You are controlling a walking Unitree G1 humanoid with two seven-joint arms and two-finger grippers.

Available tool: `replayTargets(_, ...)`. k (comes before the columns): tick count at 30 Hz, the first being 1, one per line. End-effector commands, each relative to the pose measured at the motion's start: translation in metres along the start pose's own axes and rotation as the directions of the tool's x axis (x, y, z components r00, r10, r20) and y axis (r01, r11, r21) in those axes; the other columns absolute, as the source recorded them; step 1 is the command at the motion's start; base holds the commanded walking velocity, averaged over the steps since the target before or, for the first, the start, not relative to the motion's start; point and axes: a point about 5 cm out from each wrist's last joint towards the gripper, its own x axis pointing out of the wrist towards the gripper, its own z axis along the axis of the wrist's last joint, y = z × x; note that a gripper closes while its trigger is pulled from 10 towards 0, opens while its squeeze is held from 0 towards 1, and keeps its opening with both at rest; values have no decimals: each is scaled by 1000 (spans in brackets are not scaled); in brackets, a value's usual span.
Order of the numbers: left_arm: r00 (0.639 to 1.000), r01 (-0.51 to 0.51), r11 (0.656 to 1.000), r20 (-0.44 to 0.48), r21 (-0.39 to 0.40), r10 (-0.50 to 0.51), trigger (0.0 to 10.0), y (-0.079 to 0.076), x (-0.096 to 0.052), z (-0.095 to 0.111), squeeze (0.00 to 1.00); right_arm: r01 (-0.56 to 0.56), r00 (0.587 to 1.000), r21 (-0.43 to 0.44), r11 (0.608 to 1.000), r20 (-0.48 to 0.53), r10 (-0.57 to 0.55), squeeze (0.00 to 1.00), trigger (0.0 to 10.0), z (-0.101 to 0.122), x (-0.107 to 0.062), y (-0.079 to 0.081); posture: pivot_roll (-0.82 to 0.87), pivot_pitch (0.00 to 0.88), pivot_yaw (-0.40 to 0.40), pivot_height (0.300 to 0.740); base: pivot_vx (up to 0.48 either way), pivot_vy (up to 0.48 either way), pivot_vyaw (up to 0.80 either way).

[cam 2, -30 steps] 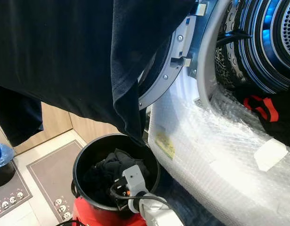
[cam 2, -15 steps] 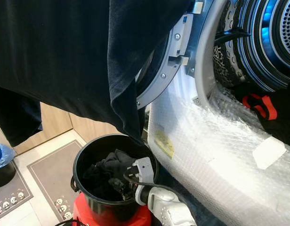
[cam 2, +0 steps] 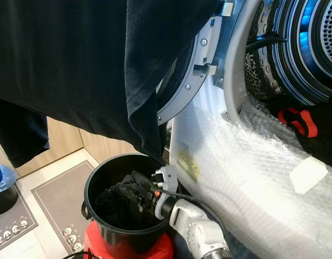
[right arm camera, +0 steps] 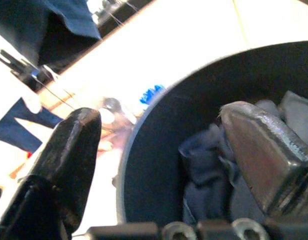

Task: Clothes washing

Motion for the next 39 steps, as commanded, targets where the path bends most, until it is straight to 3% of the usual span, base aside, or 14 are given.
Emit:
replayTargets(1, 1000, 12, 1000, -15, 18, -12, 10000, -2, 0, -2, 0, -533, 755, -57, 844, 419, 505, 0, 10000, 101, -21, 46, -12, 0, -72, 740, 0, 0, 0)
replayTargets(6, 1000, 12, 1000, -15, 18, -12, 10000, -2, 0, -2, 0, -533, 755, -57, 844, 419, 505, 0, 10000, 101, -21, 46, -12, 0, -72, 740, 0, 0, 0)
replayTargets(7, 1000, 12, 1000, -15, 20, -12, 10000, -2, 0, -2, 0, -564, 729, -41, 825, 443, 521, 0, 10000, 103, -27, 43, -13, 0, -71, 740, 0, 0, 0)
replayTargets(10, 1000, 12, 1000, -15, 20, -12, 10000, -2, 0, -2, 0, -564, 729, -41, 825, 443, 521, 0, 10000, 103, -27, 43, -13, 0, -71, 740, 0, 0, 0)
replayTargets(11, 1000, 12, 999, -15, 29, -12, 10000, 0, 0, -1, 0, -522, 803, -45, 852, 309, 509, 0, 10000, 72, -45, 27, -36, 0, -45, 740, 0, 0, 0)
replayTargets(12, 1000, 13, 999, -19, 46, -12, 10000, 2, 0, -2, 0, -476, 876, -26, 879, 80, 476, 0, 10000, 24, -78, 11, -48, 0, -33, 740, 0, 0, 0)
replayTargets(13, 1000, 14, 999, -20, 50, -13, 10000, 3, 0, -2, 0, -466, 884, -19, 885, 21, 466, 0, 10000, 13, -87, 9, -48, 0, -33, 740, 0, 0, 0)
replayTargets(27, 1000, 19, 998, -25, 66, -18, 10000, 3, -1, -5, 0, -415, 908, -10, 910, -68, 414, 0, 10000, -6, -104, 0, -56, 0, -24, 740, 0, 0, 0)
replayTargets(28, 999, 19, 998, -27, 66, -18, 10000, 3, -1, -5, 0, -366, 925, 0, 931, -112, 364, 0, 10000, -14, -115, -12, -56, 0, -22, 740, 0, 0, 0)
replayTargets(29, 999, 19, 998, -27, 66, -18, 10000, 3, -1, -5, 0, -366, 925, 0, 931, -112, 364, 0, 10000, -14, -115, -12, -56, 0, -22, 740, 0, 0, 0)
replayTargets(30, 999, 19, 998, -28, 66, -17, 10000, 3, -1, -6, 0, -300, 938, -5, 954, -184, 294, 0, 10000, -25, -131, -27, -60, 0, -19, 740, 0, 0, 0)
replayTargets(33, 999, 19, 998, -29, 67, -17, 10000, 3, -1, -6, 0, -275, 941, -6, 961, -207, 268, 0, 10000, -29, -136, -32, -62, 0, -18, 740, 0, 0, 0)
replayTargets(36, 999, 20, 997, -34, 72, -18, 10000, 4, -2, -8, 0, -149, 942, -21, 989, -306, 136, 0, 10000, -45, -159, -53, -72, 0, -10, 740, 0, 0, 0)
replayTargets(39, 999, 20, 997, -35, 74, -18, 10000, 5, -2, -9, 0, -81, 938, -28, 996, -341, 66, 0, 10000, -54, -166, -62, -73, 0, -9, 740, 0, 0, 0)
